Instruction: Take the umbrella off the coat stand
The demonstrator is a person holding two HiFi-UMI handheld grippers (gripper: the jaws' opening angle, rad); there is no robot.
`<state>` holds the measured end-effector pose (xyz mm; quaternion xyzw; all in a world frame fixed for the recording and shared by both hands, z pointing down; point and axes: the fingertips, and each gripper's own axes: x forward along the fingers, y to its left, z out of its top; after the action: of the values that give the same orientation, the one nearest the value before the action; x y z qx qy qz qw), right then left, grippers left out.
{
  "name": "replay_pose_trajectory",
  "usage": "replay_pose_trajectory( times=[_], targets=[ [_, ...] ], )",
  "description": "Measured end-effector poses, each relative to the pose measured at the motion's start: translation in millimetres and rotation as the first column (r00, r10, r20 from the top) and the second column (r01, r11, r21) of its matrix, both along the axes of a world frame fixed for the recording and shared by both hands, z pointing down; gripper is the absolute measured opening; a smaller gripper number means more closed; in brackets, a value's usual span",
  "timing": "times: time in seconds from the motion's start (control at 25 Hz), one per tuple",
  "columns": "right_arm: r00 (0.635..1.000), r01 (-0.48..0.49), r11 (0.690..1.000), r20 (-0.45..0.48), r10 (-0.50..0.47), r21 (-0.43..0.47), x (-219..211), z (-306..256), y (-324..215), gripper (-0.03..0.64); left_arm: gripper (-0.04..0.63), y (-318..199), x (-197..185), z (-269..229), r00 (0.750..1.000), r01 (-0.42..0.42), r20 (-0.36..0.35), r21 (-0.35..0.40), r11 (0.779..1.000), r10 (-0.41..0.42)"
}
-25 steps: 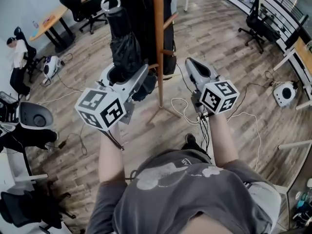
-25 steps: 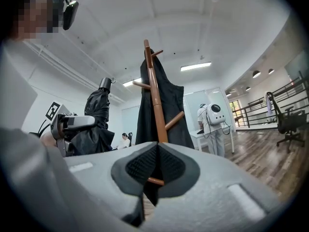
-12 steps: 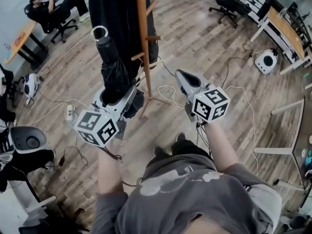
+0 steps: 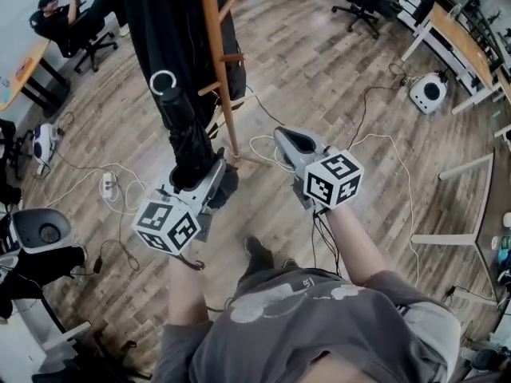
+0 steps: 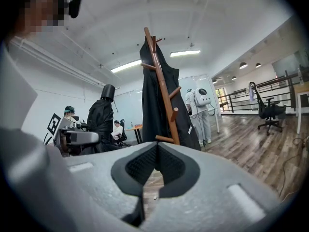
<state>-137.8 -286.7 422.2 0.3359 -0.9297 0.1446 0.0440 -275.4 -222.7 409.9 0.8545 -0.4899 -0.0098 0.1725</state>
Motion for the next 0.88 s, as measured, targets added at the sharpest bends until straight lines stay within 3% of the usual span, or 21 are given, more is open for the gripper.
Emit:
replay_pose_trajectory(
  times=[0.48, 0.88],
  targets=[
    [0.996, 0.067, 0.998, 0.052, -0.066, -0.006, 73, -6, 95, -0.003, 0.279, 98, 89, 9, 0.998, 0.048, 0.038, -0.047, 0.998, -0.047],
    [0.989, 0.128, 0.991, 0.076, -0.129, 0.024, 129, -20, 181, -0.003, 0.279, 189, 147, -3, 0.994, 0.104, 0.04, -0.02, 0.994, -0.103]
  ],
)
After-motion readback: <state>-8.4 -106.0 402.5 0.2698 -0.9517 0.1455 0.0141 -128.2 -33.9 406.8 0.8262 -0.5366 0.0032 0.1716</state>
